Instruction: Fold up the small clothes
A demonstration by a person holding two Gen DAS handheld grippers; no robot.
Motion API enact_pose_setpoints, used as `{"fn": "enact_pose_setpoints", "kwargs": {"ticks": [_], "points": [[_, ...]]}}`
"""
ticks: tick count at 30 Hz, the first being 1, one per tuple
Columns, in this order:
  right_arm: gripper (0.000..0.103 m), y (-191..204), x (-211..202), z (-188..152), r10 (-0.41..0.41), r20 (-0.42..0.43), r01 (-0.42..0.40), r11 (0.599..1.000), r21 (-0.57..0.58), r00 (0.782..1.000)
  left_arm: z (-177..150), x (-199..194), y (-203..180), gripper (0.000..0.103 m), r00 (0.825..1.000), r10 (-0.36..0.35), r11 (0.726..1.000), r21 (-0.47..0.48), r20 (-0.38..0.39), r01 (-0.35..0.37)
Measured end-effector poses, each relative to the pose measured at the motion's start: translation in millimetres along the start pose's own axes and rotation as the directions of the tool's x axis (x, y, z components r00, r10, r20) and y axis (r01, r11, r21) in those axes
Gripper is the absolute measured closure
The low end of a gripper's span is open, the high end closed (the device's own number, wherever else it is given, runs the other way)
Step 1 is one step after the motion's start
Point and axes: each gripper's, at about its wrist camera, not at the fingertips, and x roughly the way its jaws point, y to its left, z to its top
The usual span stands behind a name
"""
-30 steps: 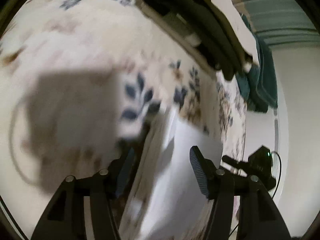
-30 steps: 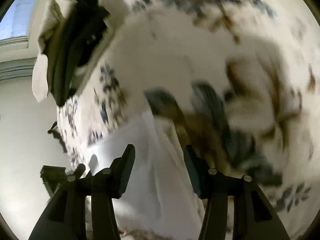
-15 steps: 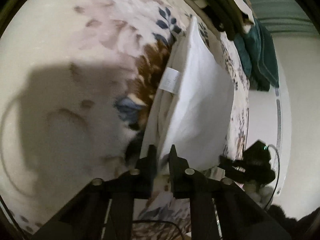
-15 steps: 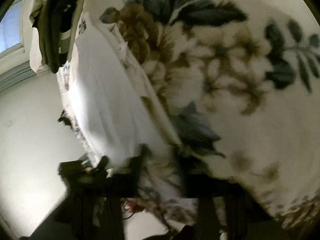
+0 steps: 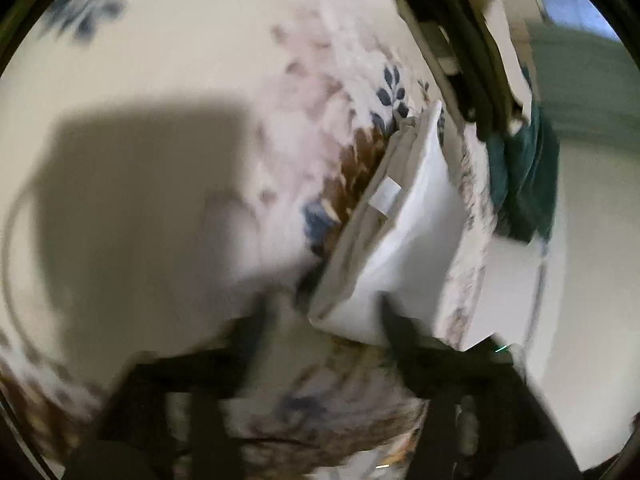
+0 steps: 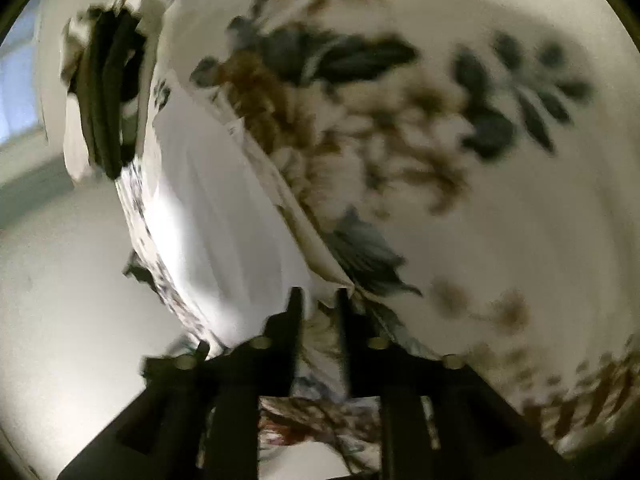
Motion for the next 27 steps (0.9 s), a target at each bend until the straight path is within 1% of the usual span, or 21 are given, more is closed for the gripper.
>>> {"fn": "enact_pose_setpoints", "kwargs": {"ticks": [1,2,3,5,6,7,9,10,11,12,13,14,17,19,21,22,23,24,25,26,27], "points": [[0.053,-7,0,-2,0.021,-0.001,-0.021,0.999,0.034,1.0,-7,3,2,0.037,0.999,-0.044,0.998,-0.041,0.006,0.044],[0.05,-13,2,-4,0.053,-0.005,-0.052,0.996,0.072,0.999,-12,6,3,0.037,0.997,-0.076,0.994,-0.073,0.003,0.076],[0.05,-19,7,-7,0.085,-0.01,-0.084,0.991,0.108,0.996,-19,16,6,0.037,0.994,-0.112,0.987,-0.115,-0.007,0.11],[0.05,-28,25,-10,0.139,-0.022,-0.133,0.976,0.173,0.99,-30,35,9,0.037,0.988,-0.152,0.974,-0.176,-0.022,0.146],[0.05,-31,35,-10,0.164,-0.021,-0.156,0.967,0.201,0.986,-35,49,12,0.037,0.984,-0.18,0.962,-0.215,-0.022,0.171],[0.05,-32,43,-11,0.175,-0.015,-0.168,0.961,0.22,0.984,-37,56,13,0.038,0.981,-0.192,0.955,-0.232,-0.014,0.184],[0.05,-32,55,-12,0.203,0.027,-0.204,0.947,0.249,0.979,-37,72,18,0.041,0.978,-0.204,0.938,-0.277,0.042,0.207],[0.052,-30,58,-12,0.209,0.051,-0.215,0.945,0.247,0.977,-37,72,19,0.059,0.975,-0.211,0.932,-0.287,0.067,0.221],[0.07,-28,57,-13,0.208,0.082,-0.223,0.944,0.245,0.975,-35,71,20,0.074,0.968,-0.229,0.921,-0.297,0.106,0.251],[0.081,-26,54,-15,0.21,0.121,-0.234,0.942,0.242,0.97,-31,70,21,0.085,0.965,-0.23,0.916,-0.305,0.128,0.259],[0.087,-24,50,-16,0.213,0.148,-0.244,0.94,0.237,0.966,-28,68,21,0.085,0.963,-0.233,0.915,-0.307,0.134,0.264],[0.089,-23,46,-17,0.215,0.163,-0.25,0.939,0.237,0.963,-26,65,20,0.085,0.964,-0.228,0.918,-0.298,0.139,0.261],[0.09,-19,27,-19,0.165,0.227,-0.217,0.95,0.226,0.96,-18,55,19,0.085,0.97,-0.209,0.936,-0.263,0.125,0.235],[0.09,-25,9,-16,0.126,0.262,-0.187,0.956,0.225,0.957,-13,48,19,0.084,0.973,-0.196,0.939,-0.261,0.12,0.221],[0.09,-28,-4,-9,0.08,0.262,-0.14,0.965,0.221,0.962,-8,39,22,0.079,0.98,-0.174,0.942,-0.274,0.098,0.195],[0.09,-33,-14,-5,0.055,0.253,-0.108,0.974,0.201,0.966,-6,38,23,0.074,0.983,-0.157,0.946,-0.273,0.091,0.177],[0.089,-30,-17,0,0.038,0.241,-0.082,0.981,0.176,0.97,-5,31,20,0.07,0.99,-0.114,0.959,-0.251,0.083,0.132],[0.089,-28,-21,5,0.022,0.22,-0.054,0.989,0.138,0.975,-5,24,17,0.056,0.994,-0.078,0.97,-0.222,0.081,0.095],[0.087,-27,-24,11,0.008,0.195,-0.028,0.995,0.097,0.981,-2,17,13,0.047,0.995,-0.041,0.982,-0.178,0.087,0.056],[0.075,-23,-26,16,-0.001,0.175,-0.011,0.998,0.063,0.985,4,9,5,0.046,0.995,-0.009,0.992,-0.125,0.102,0.022],[0.067,-14,-24,25,-0.002,0.154,-0.001,1.0,0.02,0.988,9,5,0,0.046,0.994,0.007,0.996,-0.087,0.112,0.002]]}}
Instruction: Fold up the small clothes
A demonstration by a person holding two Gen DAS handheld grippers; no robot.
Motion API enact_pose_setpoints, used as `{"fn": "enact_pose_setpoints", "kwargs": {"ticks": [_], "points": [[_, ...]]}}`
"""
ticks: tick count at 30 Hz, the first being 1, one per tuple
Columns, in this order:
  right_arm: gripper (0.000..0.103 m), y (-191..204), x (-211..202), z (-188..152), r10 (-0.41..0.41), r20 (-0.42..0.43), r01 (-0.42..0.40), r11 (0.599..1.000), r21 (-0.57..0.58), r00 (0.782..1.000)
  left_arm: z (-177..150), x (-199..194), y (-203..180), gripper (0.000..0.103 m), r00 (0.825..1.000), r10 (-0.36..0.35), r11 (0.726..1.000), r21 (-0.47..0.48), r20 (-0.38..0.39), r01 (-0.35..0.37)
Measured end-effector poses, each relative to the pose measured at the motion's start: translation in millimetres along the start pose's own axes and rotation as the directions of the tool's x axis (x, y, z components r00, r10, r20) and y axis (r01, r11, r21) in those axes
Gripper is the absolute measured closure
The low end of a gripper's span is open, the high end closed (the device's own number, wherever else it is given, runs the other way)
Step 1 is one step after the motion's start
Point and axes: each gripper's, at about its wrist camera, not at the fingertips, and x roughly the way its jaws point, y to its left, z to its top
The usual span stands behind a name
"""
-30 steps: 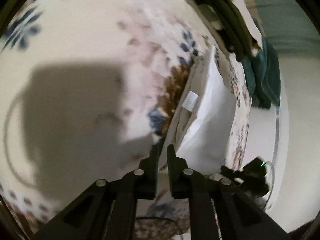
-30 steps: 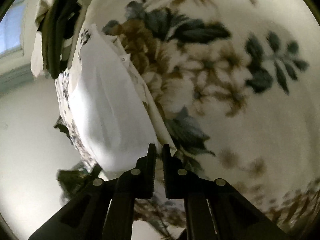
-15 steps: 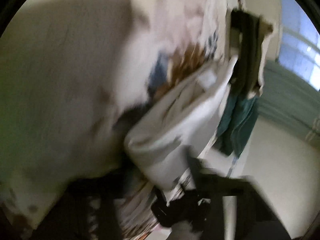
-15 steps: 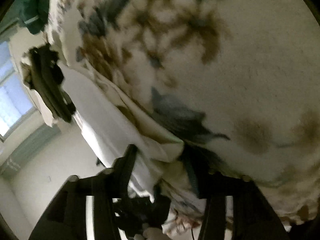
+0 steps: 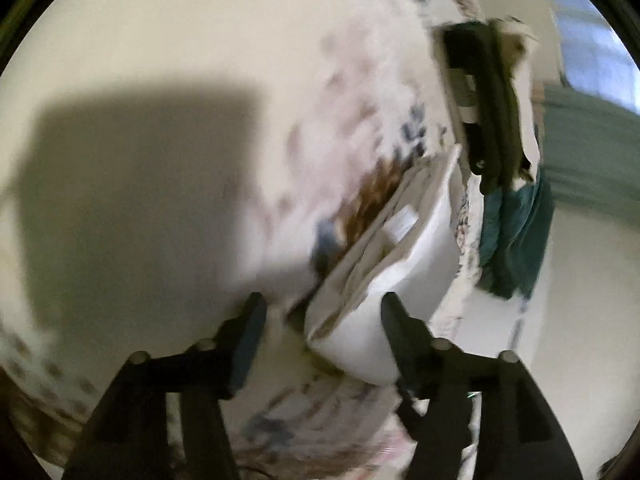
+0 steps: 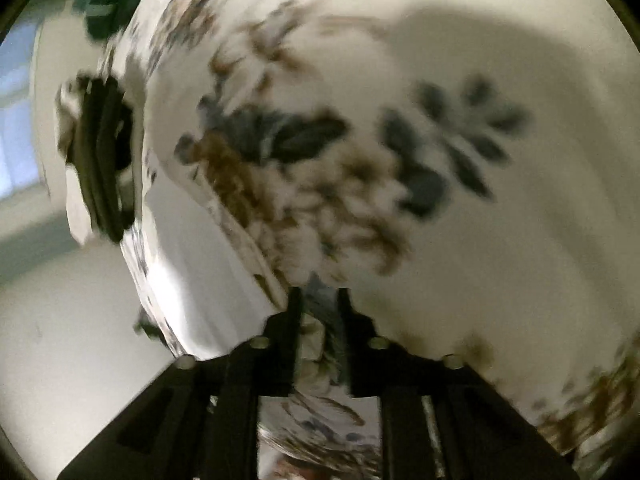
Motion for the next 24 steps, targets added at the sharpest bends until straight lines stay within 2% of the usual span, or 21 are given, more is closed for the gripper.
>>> {"fn": "enact_pose_setpoints", "kwargs": {"ticks": [1,2,5,9,11,12,13,14,15,16,19,21,22,23,24], "points": [[0.056,4,2,5,0.002,-0.006,-0.002,1.0,-0.023,1.0,10,0,-11,0.045,1.0,0.015,0.998,0.059,0.009,-0.015],[0.053,11,4,11,0.004,-0.009,-0.005,0.999,-0.047,1.0,18,1,-20,0.045,1.0,0.018,0.995,0.094,0.014,-0.02],[0.053,40,13,31,0.021,-0.014,-0.023,0.991,-0.13,1.0,46,19,-54,0.045,1.0,0.006,0.978,0.207,0.018,-0.009],[0.053,84,28,62,0.022,0.005,-0.021,0.976,-0.217,1.0,77,62,-96,0.045,0.999,-0.009,0.947,0.322,-0.04,0.021],[0.053,107,38,72,0.029,0.004,-0.027,0.968,-0.249,1.0,86,87,-113,0.047,0.998,0.02,0.925,0.38,-0.066,0.007],[0.053,117,43,76,0.019,0.003,-0.017,0.964,-0.265,1.0,87,93,-118,0.05,0.996,0.029,0.913,0.408,-0.079,0.005],[0.054,128,49,79,0.0,0.009,0.002,0.958,-0.286,1.0,87,99,-124,0.071,0.996,0.055,0.898,0.439,-0.074,-0.017],[0.07,135,51,80,-0.009,0.023,0.016,0.952,-0.305,1.0,87,104,-129,0.09,0.996,0.043,0.884,0.467,-0.08,-0.001],[0.09,142,51,80,-0.006,0.044,0.02,0.946,-0.323,0.999,87,105,-131,0.099,0.996,0.048,0.879,0.476,-0.077,-0.006],[0.1,149,52,80,-0.019,0.068,0.041,0.94,-0.339,0.998,88,104,-133,0.099,0.996,0.055,0.877,0.48,-0.068,-0.015],[0.101,165,48,81,-0.029,0.133,0.076,0.929,-0.361,0.991,93,99,-130,0.099,0.998,0.034,0.889,0.458,-0.058,-0.003],[0.101,166,53,84,-0.055,0.145,0.105,0.926,-0.363,0.988,98,102,-124,0.098,0.997,0.039,0.901,0.433,-0.062,-0.008],[0.101,163,58,85,-0.069,0.136,0.113,0.929,-0.351,0.988,101,106,-118,0.094,0.995,0.06,0.909,0.416,-0.077,-0.023],[0.1,158,61,87,-0.073,0.121,0.111,0.932,-0.344,0.99,104,107,-113,0.094,0.993,0.061,0.919,0.394,-0.102,-0.016],[0.1,155,65,87,-0.074,0.101,0.105,0.936,-0.337,0.992,104,107,-111,0.083,0.992,0.055,0.925,0.379,-0.114,-0.008]]}}
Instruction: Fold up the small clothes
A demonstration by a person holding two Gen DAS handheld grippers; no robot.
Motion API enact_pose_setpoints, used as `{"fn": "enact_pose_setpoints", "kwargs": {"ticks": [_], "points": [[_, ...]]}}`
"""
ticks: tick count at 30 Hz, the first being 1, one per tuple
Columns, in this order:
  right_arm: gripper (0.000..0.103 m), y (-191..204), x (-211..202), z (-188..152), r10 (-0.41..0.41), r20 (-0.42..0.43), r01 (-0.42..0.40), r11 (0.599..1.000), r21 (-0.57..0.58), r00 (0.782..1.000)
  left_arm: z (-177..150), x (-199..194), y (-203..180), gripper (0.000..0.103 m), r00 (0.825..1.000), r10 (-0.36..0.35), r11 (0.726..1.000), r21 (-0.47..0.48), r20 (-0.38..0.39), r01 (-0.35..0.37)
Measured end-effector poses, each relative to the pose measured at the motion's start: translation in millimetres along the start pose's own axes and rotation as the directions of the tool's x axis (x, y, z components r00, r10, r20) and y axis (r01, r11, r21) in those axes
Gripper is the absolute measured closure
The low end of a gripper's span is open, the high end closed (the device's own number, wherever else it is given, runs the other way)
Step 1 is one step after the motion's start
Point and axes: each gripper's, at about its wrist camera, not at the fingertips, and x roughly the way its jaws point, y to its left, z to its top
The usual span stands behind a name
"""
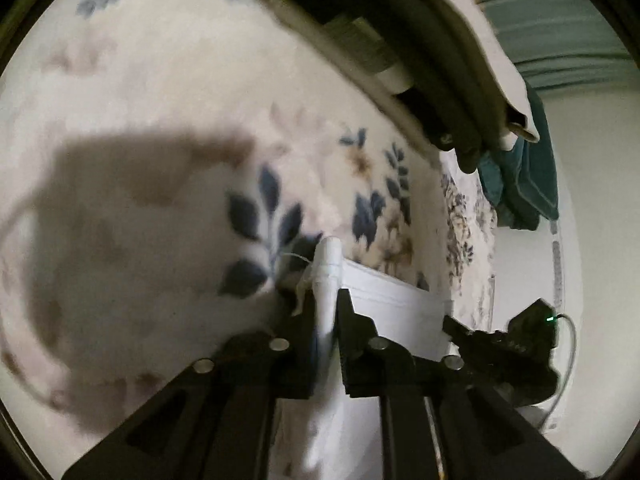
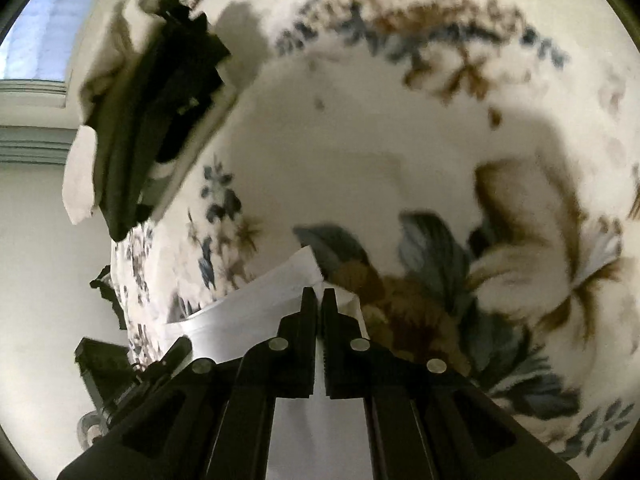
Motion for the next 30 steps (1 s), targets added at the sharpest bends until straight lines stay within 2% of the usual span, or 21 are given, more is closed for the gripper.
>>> {"fn": "enact_pose_setpoints", "kwargs": {"ticks": [1,2,3,4,5,6,8,10,11,13,15,16,17,18,22,26,30], "points": [[0.094,-5,0,-1,0.014,-0.02,-0.014,1.0,0.01,1.0,-1,-4,4,0.06,1.0,-0.011,1.0,-0.018,-0.004,0.011],[0.076,-9,0,-2,0.026,-0.039,-0.025,0.999,0.02,0.999,-4,-9,8,0.048,1.0,-0.024,0.999,-0.025,-0.005,0.024],[0.062,-17,-2,-4,0.054,-0.067,-0.052,0.998,0.036,0.996,-11,-18,16,0.036,0.996,-0.084,0.996,-0.042,0.002,0.084],[0.039,-26,-5,-8,0.085,-0.089,-0.081,0.995,0.051,0.992,-15,-21,22,0.034,0.992,-0.124,0.99,-0.062,0.005,0.124],[0.034,-34,-7,-12,0.113,-0.103,-0.107,0.992,0.06,0.988,-23,-22,32,0.034,0.984,-0.179,0.98,-0.094,-0.01,0.177],[0.034,-42,-6,-16,0.152,-0.134,-0.144,0.987,0.065,0.979,-27,-21,37,0.034,0.979,-0.204,0.974,-0.11,-0.024,0.2],[0.034,-60,7,-27,0.224,-0.245,-0.207,0.974,0.094,0.943,-41,-12,45,0.034,0.972,-0.223,0.971,-0.11,-0.078,0.214],[0.034,-72,26,-39,0.326,-0.323,-0.294,0.945,0.145,0.889,-47,-3,35,0.034,0.964,-0.233,0.972,-0.056,-0.128,0.227],[0.034,-74,33,-44,0.353,-0.342,-0.319,0.935,0.155,0.871,-48,0,31,0.034,0.961,-0.238,0.971,-0.045,-0.139,0.234],[0.034,-69,45,-49,0.392,-0.356,-0.365,0.92,0.143,0.848,-47,8,23,0.035,0.955,-0.254,0.967,-0.034,-0.151,0.252],[0.035,-61,52,-51,0.405,-0.349,-0.385,0.914,0.126,0.845,-47,14,11,0.037,0.96,-0.237,0.971,0.002,-0.147,0.24],[0.05,-56,54,-52,0.407,-0.347,-0.393,0.913,0.113,0.845,-46,13,9,0.055,0.964,-0.221,0.974,0.019,-0.147,0.226],[0.076,-51,56,-53,0.395,-0.347,-0.388,0.917,0.091,0.851,-46,14,4,0.072,0.971,-0.189,0.979,0.046,-0.148,0.198],[0.081,-49,58,-54,0.392,-0.346,-0.385,0.918,0.09,0.853,-46,13,2,0.087,0.974,-0.173,0.981,0.062,-0.147,0.184],[0.086,-38,44,-56,0.361,-0.328,-0.368,0.929,0.042,0.873,-45,1,-9,0.087,0.979,-0.156,0.981,0.095,-0.132,0.169],[0.087,-20,18,-56,0.348,-0.316,-0.36,0.933,0.022,0.883,-40,-22,-30,0.087,0.98,-0.149,0.979,0.121,-0.128,0.165],[0.087,12,-19,-50,0.349,-0.296,-0.367,0.93,-0.004,0.889,-22,-56,-66,0.087,0.98,-0.162,0.971,0.156,-0.113,0.179]]}}
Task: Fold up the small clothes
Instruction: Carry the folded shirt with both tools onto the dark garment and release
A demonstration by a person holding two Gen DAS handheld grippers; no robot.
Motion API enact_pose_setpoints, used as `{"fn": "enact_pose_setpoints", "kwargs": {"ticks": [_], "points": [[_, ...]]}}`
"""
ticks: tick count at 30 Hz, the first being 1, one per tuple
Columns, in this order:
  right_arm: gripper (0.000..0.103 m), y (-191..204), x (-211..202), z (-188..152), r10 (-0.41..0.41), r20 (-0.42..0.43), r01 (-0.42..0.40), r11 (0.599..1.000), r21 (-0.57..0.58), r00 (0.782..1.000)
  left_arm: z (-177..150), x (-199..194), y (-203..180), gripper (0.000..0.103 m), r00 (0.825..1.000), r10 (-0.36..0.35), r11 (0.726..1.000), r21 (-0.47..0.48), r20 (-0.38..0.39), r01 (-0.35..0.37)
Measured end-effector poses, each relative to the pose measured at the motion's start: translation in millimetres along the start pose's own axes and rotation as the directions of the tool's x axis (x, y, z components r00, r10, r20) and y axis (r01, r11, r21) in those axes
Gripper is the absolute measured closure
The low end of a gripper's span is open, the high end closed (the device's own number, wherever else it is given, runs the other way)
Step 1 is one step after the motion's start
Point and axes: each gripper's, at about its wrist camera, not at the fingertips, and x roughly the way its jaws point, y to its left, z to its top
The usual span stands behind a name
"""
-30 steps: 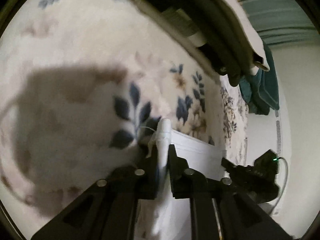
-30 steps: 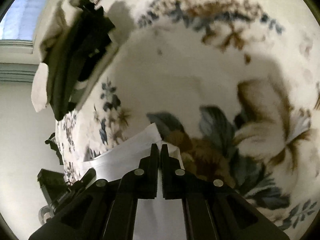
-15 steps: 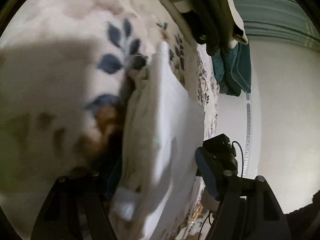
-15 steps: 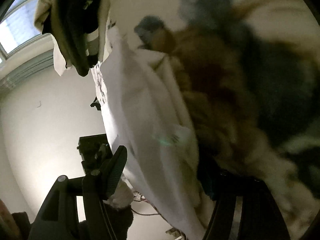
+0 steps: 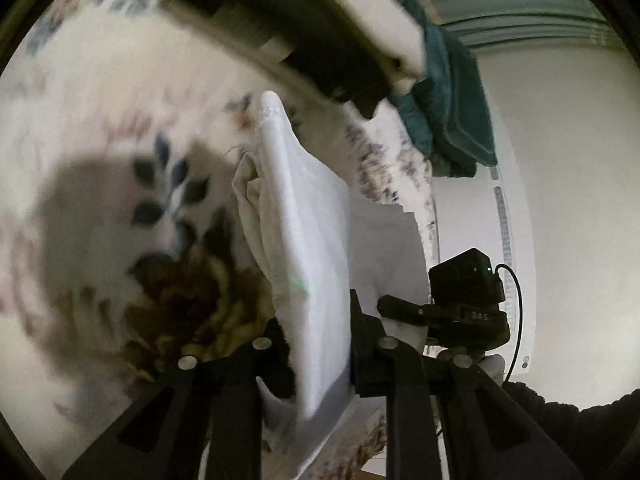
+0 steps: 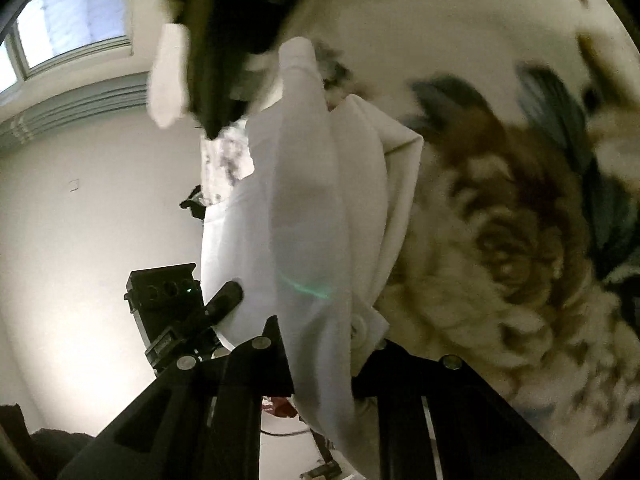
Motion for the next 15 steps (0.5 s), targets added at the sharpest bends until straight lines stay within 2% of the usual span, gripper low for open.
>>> {"fn": "enact_pose_setpoints", "kwargs": {"ticks": [5,8,12,15], "points": [[0.087,69,-33,15,-0.001,0.054,0.004,0.998,-0.059,0.999,45,-37,-46,0.087,0.999,0.013,0.998,0.061,0.051,-0.016],[0.087,113,-47,44,0.007,0.09,0.001,0.996,-0.086,0.996,95,-56,-73,0.087,0.994,0.02,0.996,0.079,0.103,-0.028],[0.088,169,-50,104,0.001,0.128,0.016,0.991,-0.132,0.992,172,-68,-92,0.087,0.984,0.048,0.993,0.102,0.17,-0.066],[0.088,214,-32,167,-0.018,0.149,0.042,0.987,-0.157,0.989,227,-66,-92,0.086,0.975,0.076,0.989,0.11,0.208,-0.1]]}}
